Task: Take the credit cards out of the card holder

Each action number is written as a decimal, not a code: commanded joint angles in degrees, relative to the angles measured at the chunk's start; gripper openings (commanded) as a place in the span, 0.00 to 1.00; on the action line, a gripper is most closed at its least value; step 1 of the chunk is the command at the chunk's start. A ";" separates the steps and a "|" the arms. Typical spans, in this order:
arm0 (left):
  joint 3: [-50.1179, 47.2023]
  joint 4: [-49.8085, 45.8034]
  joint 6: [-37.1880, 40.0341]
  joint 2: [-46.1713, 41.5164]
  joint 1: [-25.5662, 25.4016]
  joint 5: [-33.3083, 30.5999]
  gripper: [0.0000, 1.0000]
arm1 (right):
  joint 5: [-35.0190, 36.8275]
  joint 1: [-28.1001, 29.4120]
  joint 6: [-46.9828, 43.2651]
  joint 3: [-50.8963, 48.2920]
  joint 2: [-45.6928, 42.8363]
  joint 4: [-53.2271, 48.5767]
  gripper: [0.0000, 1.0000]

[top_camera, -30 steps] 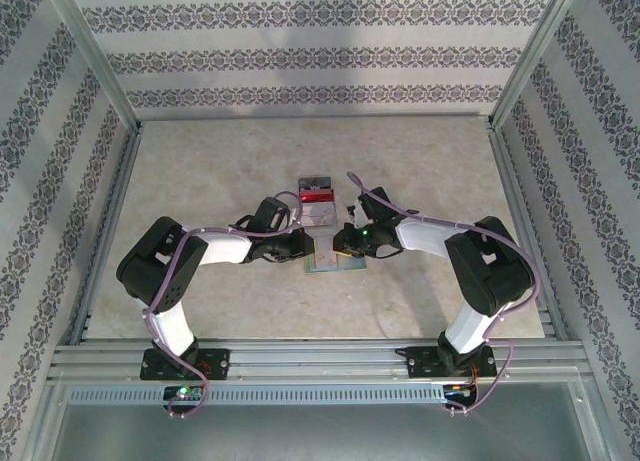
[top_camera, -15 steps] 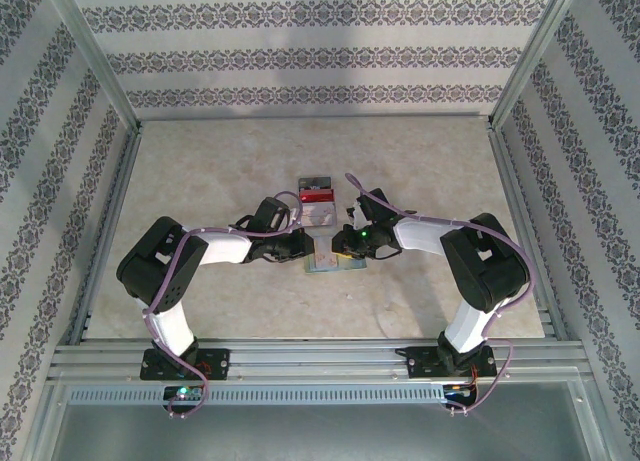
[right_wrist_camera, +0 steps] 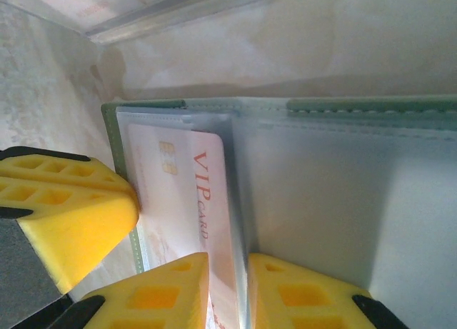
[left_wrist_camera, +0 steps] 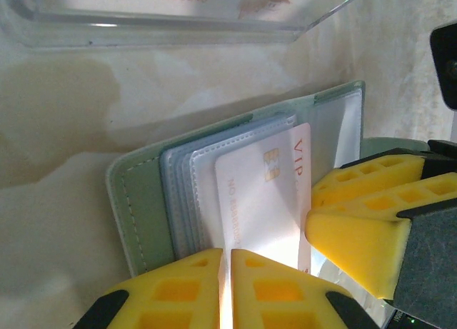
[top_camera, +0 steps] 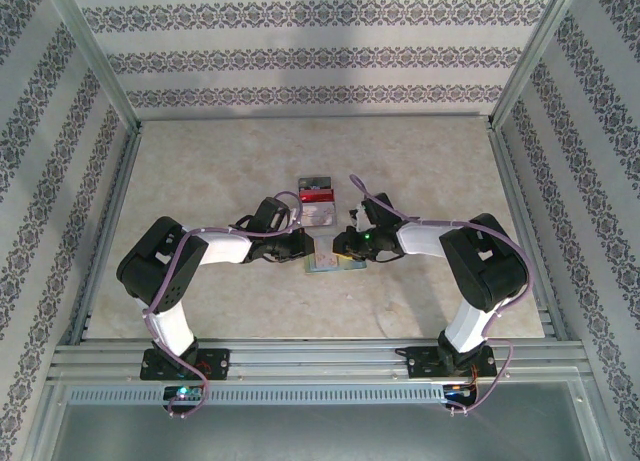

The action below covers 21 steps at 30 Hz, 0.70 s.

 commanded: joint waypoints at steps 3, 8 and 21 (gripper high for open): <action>-0.81 -1.66 1.15 1.84 -0.70 -1.77 0.13 | -2.72 -0.66 2.22 -2.97 1.13 7.27 0.22; -0.85 -1.65 1.11 2.00 -0.70 -1.85 0.13 | -4.79 -1.76 4.40 -5.30 1.92 13.28 0.21; -0.85 -2.23 1.25 2.07 -0.70 -2.29 0.13 | -4.99 -2.07 4.38 -6.02 2.09 14.31 0.16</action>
